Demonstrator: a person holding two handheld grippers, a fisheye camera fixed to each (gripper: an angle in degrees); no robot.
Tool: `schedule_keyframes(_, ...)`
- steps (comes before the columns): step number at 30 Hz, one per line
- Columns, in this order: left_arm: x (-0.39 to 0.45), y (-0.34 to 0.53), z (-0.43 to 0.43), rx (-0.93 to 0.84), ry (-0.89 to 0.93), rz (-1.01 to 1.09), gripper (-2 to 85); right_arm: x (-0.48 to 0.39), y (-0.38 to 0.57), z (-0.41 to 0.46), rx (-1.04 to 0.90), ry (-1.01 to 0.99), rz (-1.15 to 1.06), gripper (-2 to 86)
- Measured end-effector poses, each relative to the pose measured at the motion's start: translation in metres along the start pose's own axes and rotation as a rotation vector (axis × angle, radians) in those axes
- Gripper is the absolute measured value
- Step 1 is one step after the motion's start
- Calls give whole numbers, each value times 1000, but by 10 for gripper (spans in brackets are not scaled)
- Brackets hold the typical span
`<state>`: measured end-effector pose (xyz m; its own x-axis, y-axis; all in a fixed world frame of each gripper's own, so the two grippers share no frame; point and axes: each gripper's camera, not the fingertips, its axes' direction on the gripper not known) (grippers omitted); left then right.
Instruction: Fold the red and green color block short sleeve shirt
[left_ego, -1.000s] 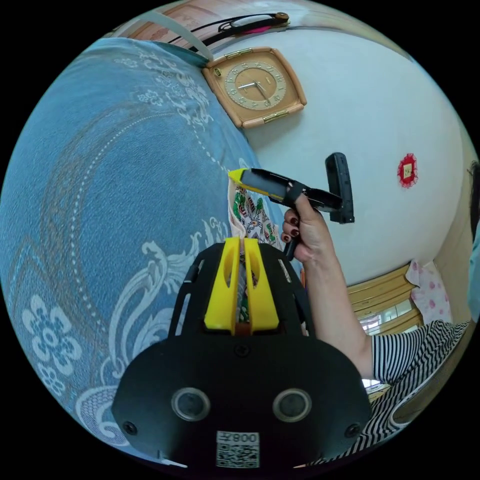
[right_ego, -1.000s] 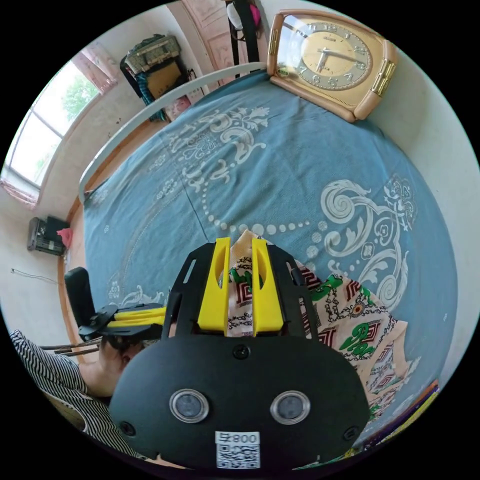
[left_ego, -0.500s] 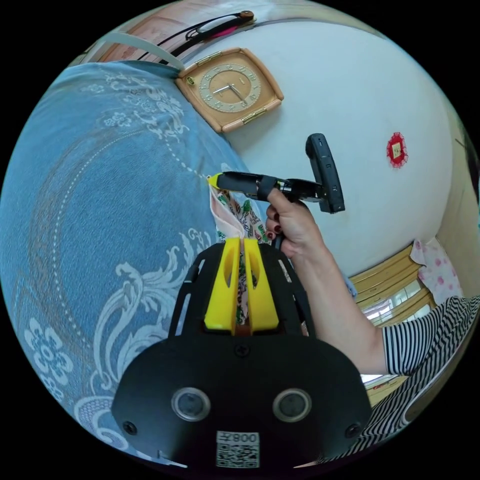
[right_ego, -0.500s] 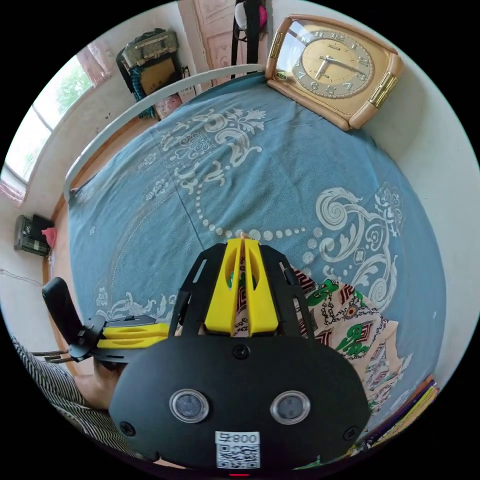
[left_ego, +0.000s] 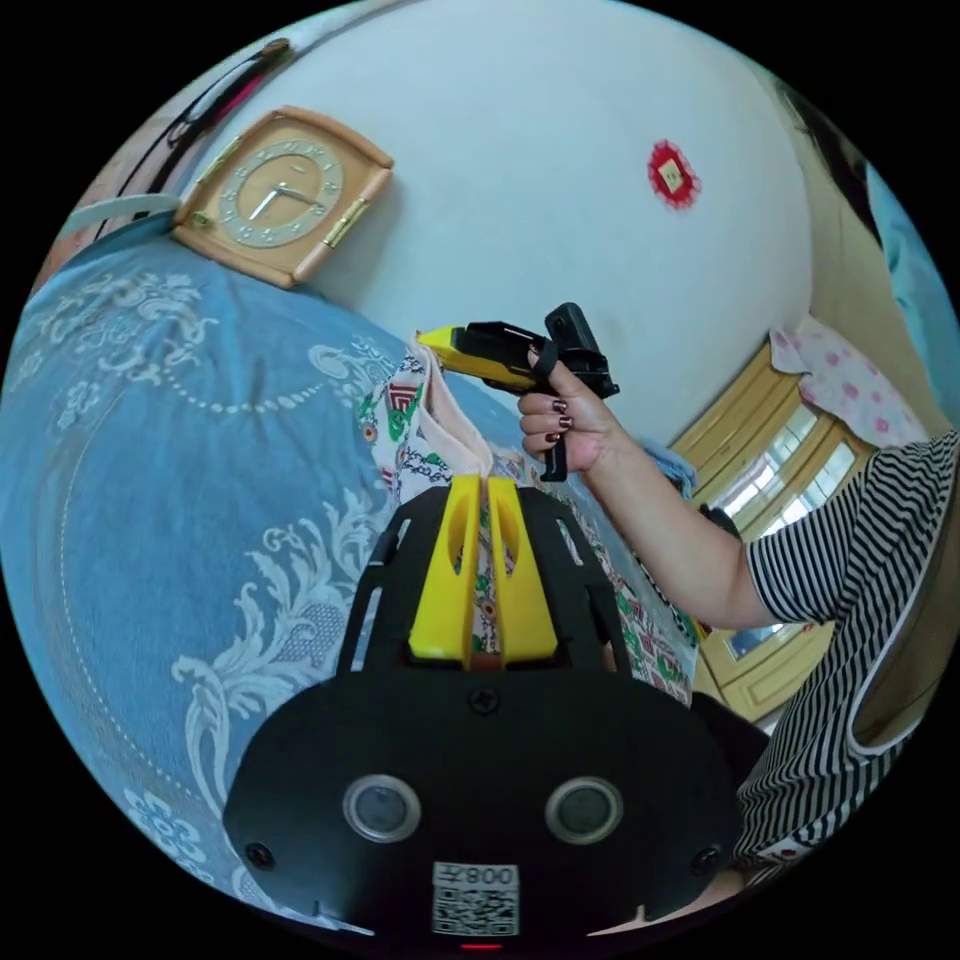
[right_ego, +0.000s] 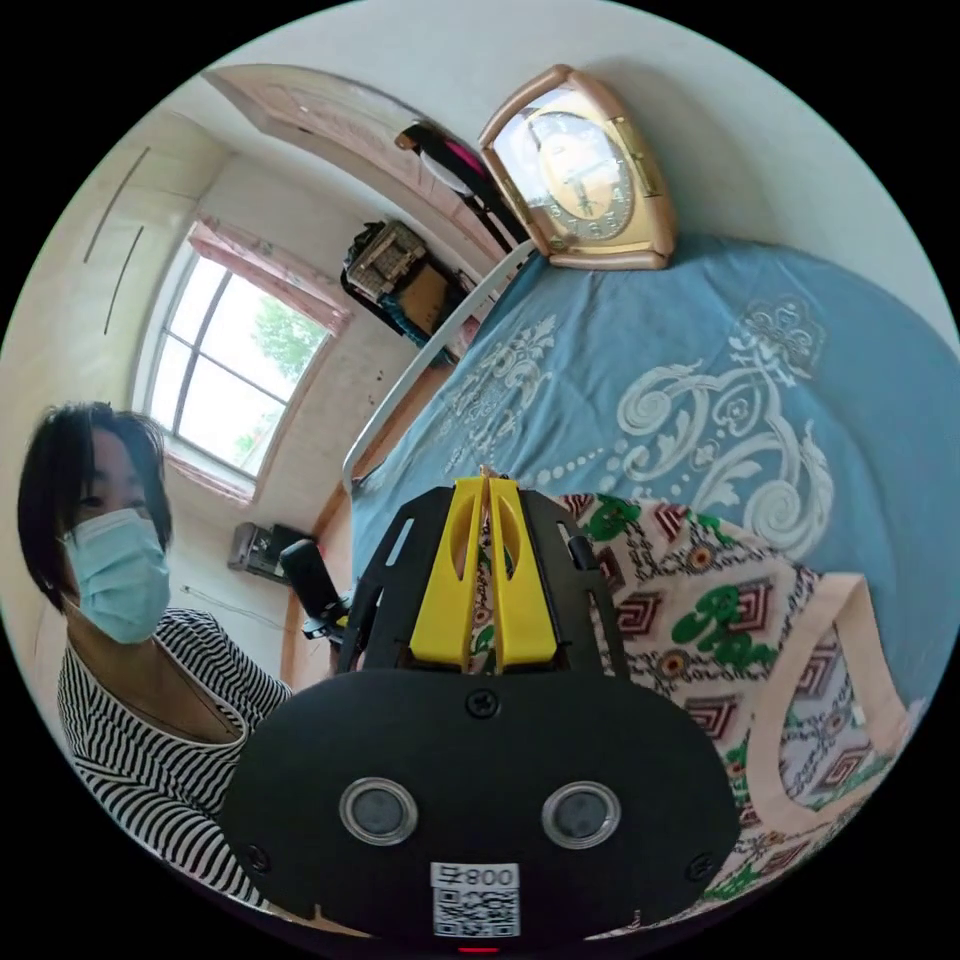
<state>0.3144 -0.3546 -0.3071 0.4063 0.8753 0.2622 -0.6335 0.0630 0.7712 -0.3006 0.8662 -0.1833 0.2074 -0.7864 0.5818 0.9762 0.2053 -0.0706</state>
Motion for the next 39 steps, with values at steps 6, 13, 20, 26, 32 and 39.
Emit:
schedule_keyframes(6, 15, -8, 49, -156, 54, 44, 14, 63, 49, -33, -23, 84, 131, 5)
schedule_keyframes(13, 26, -15, 104, -321, 53, 43, 20, 112, 100, -53, -25, 68, 231, 6)
schedule_keyframes(20, 28, -20, 147, -405, 78, 18, 39, 121, 135, -85, 74, 244, 284, 2)
schedule_keyframes(26, 31, -28, 159, -351, 79, 17, 34, 87, 115, -37, -54, 288, 79, 0)
schedule_keyframes(32, 26, -29, 188, -444, 23, -31, 19, 96, 99, 37, -231, 461, 6, -1)
schedule_keyframes(39, 24, -34, 199, -421, 21, -50, 5, 99, 127, 48, -212, 450, -7, 1)
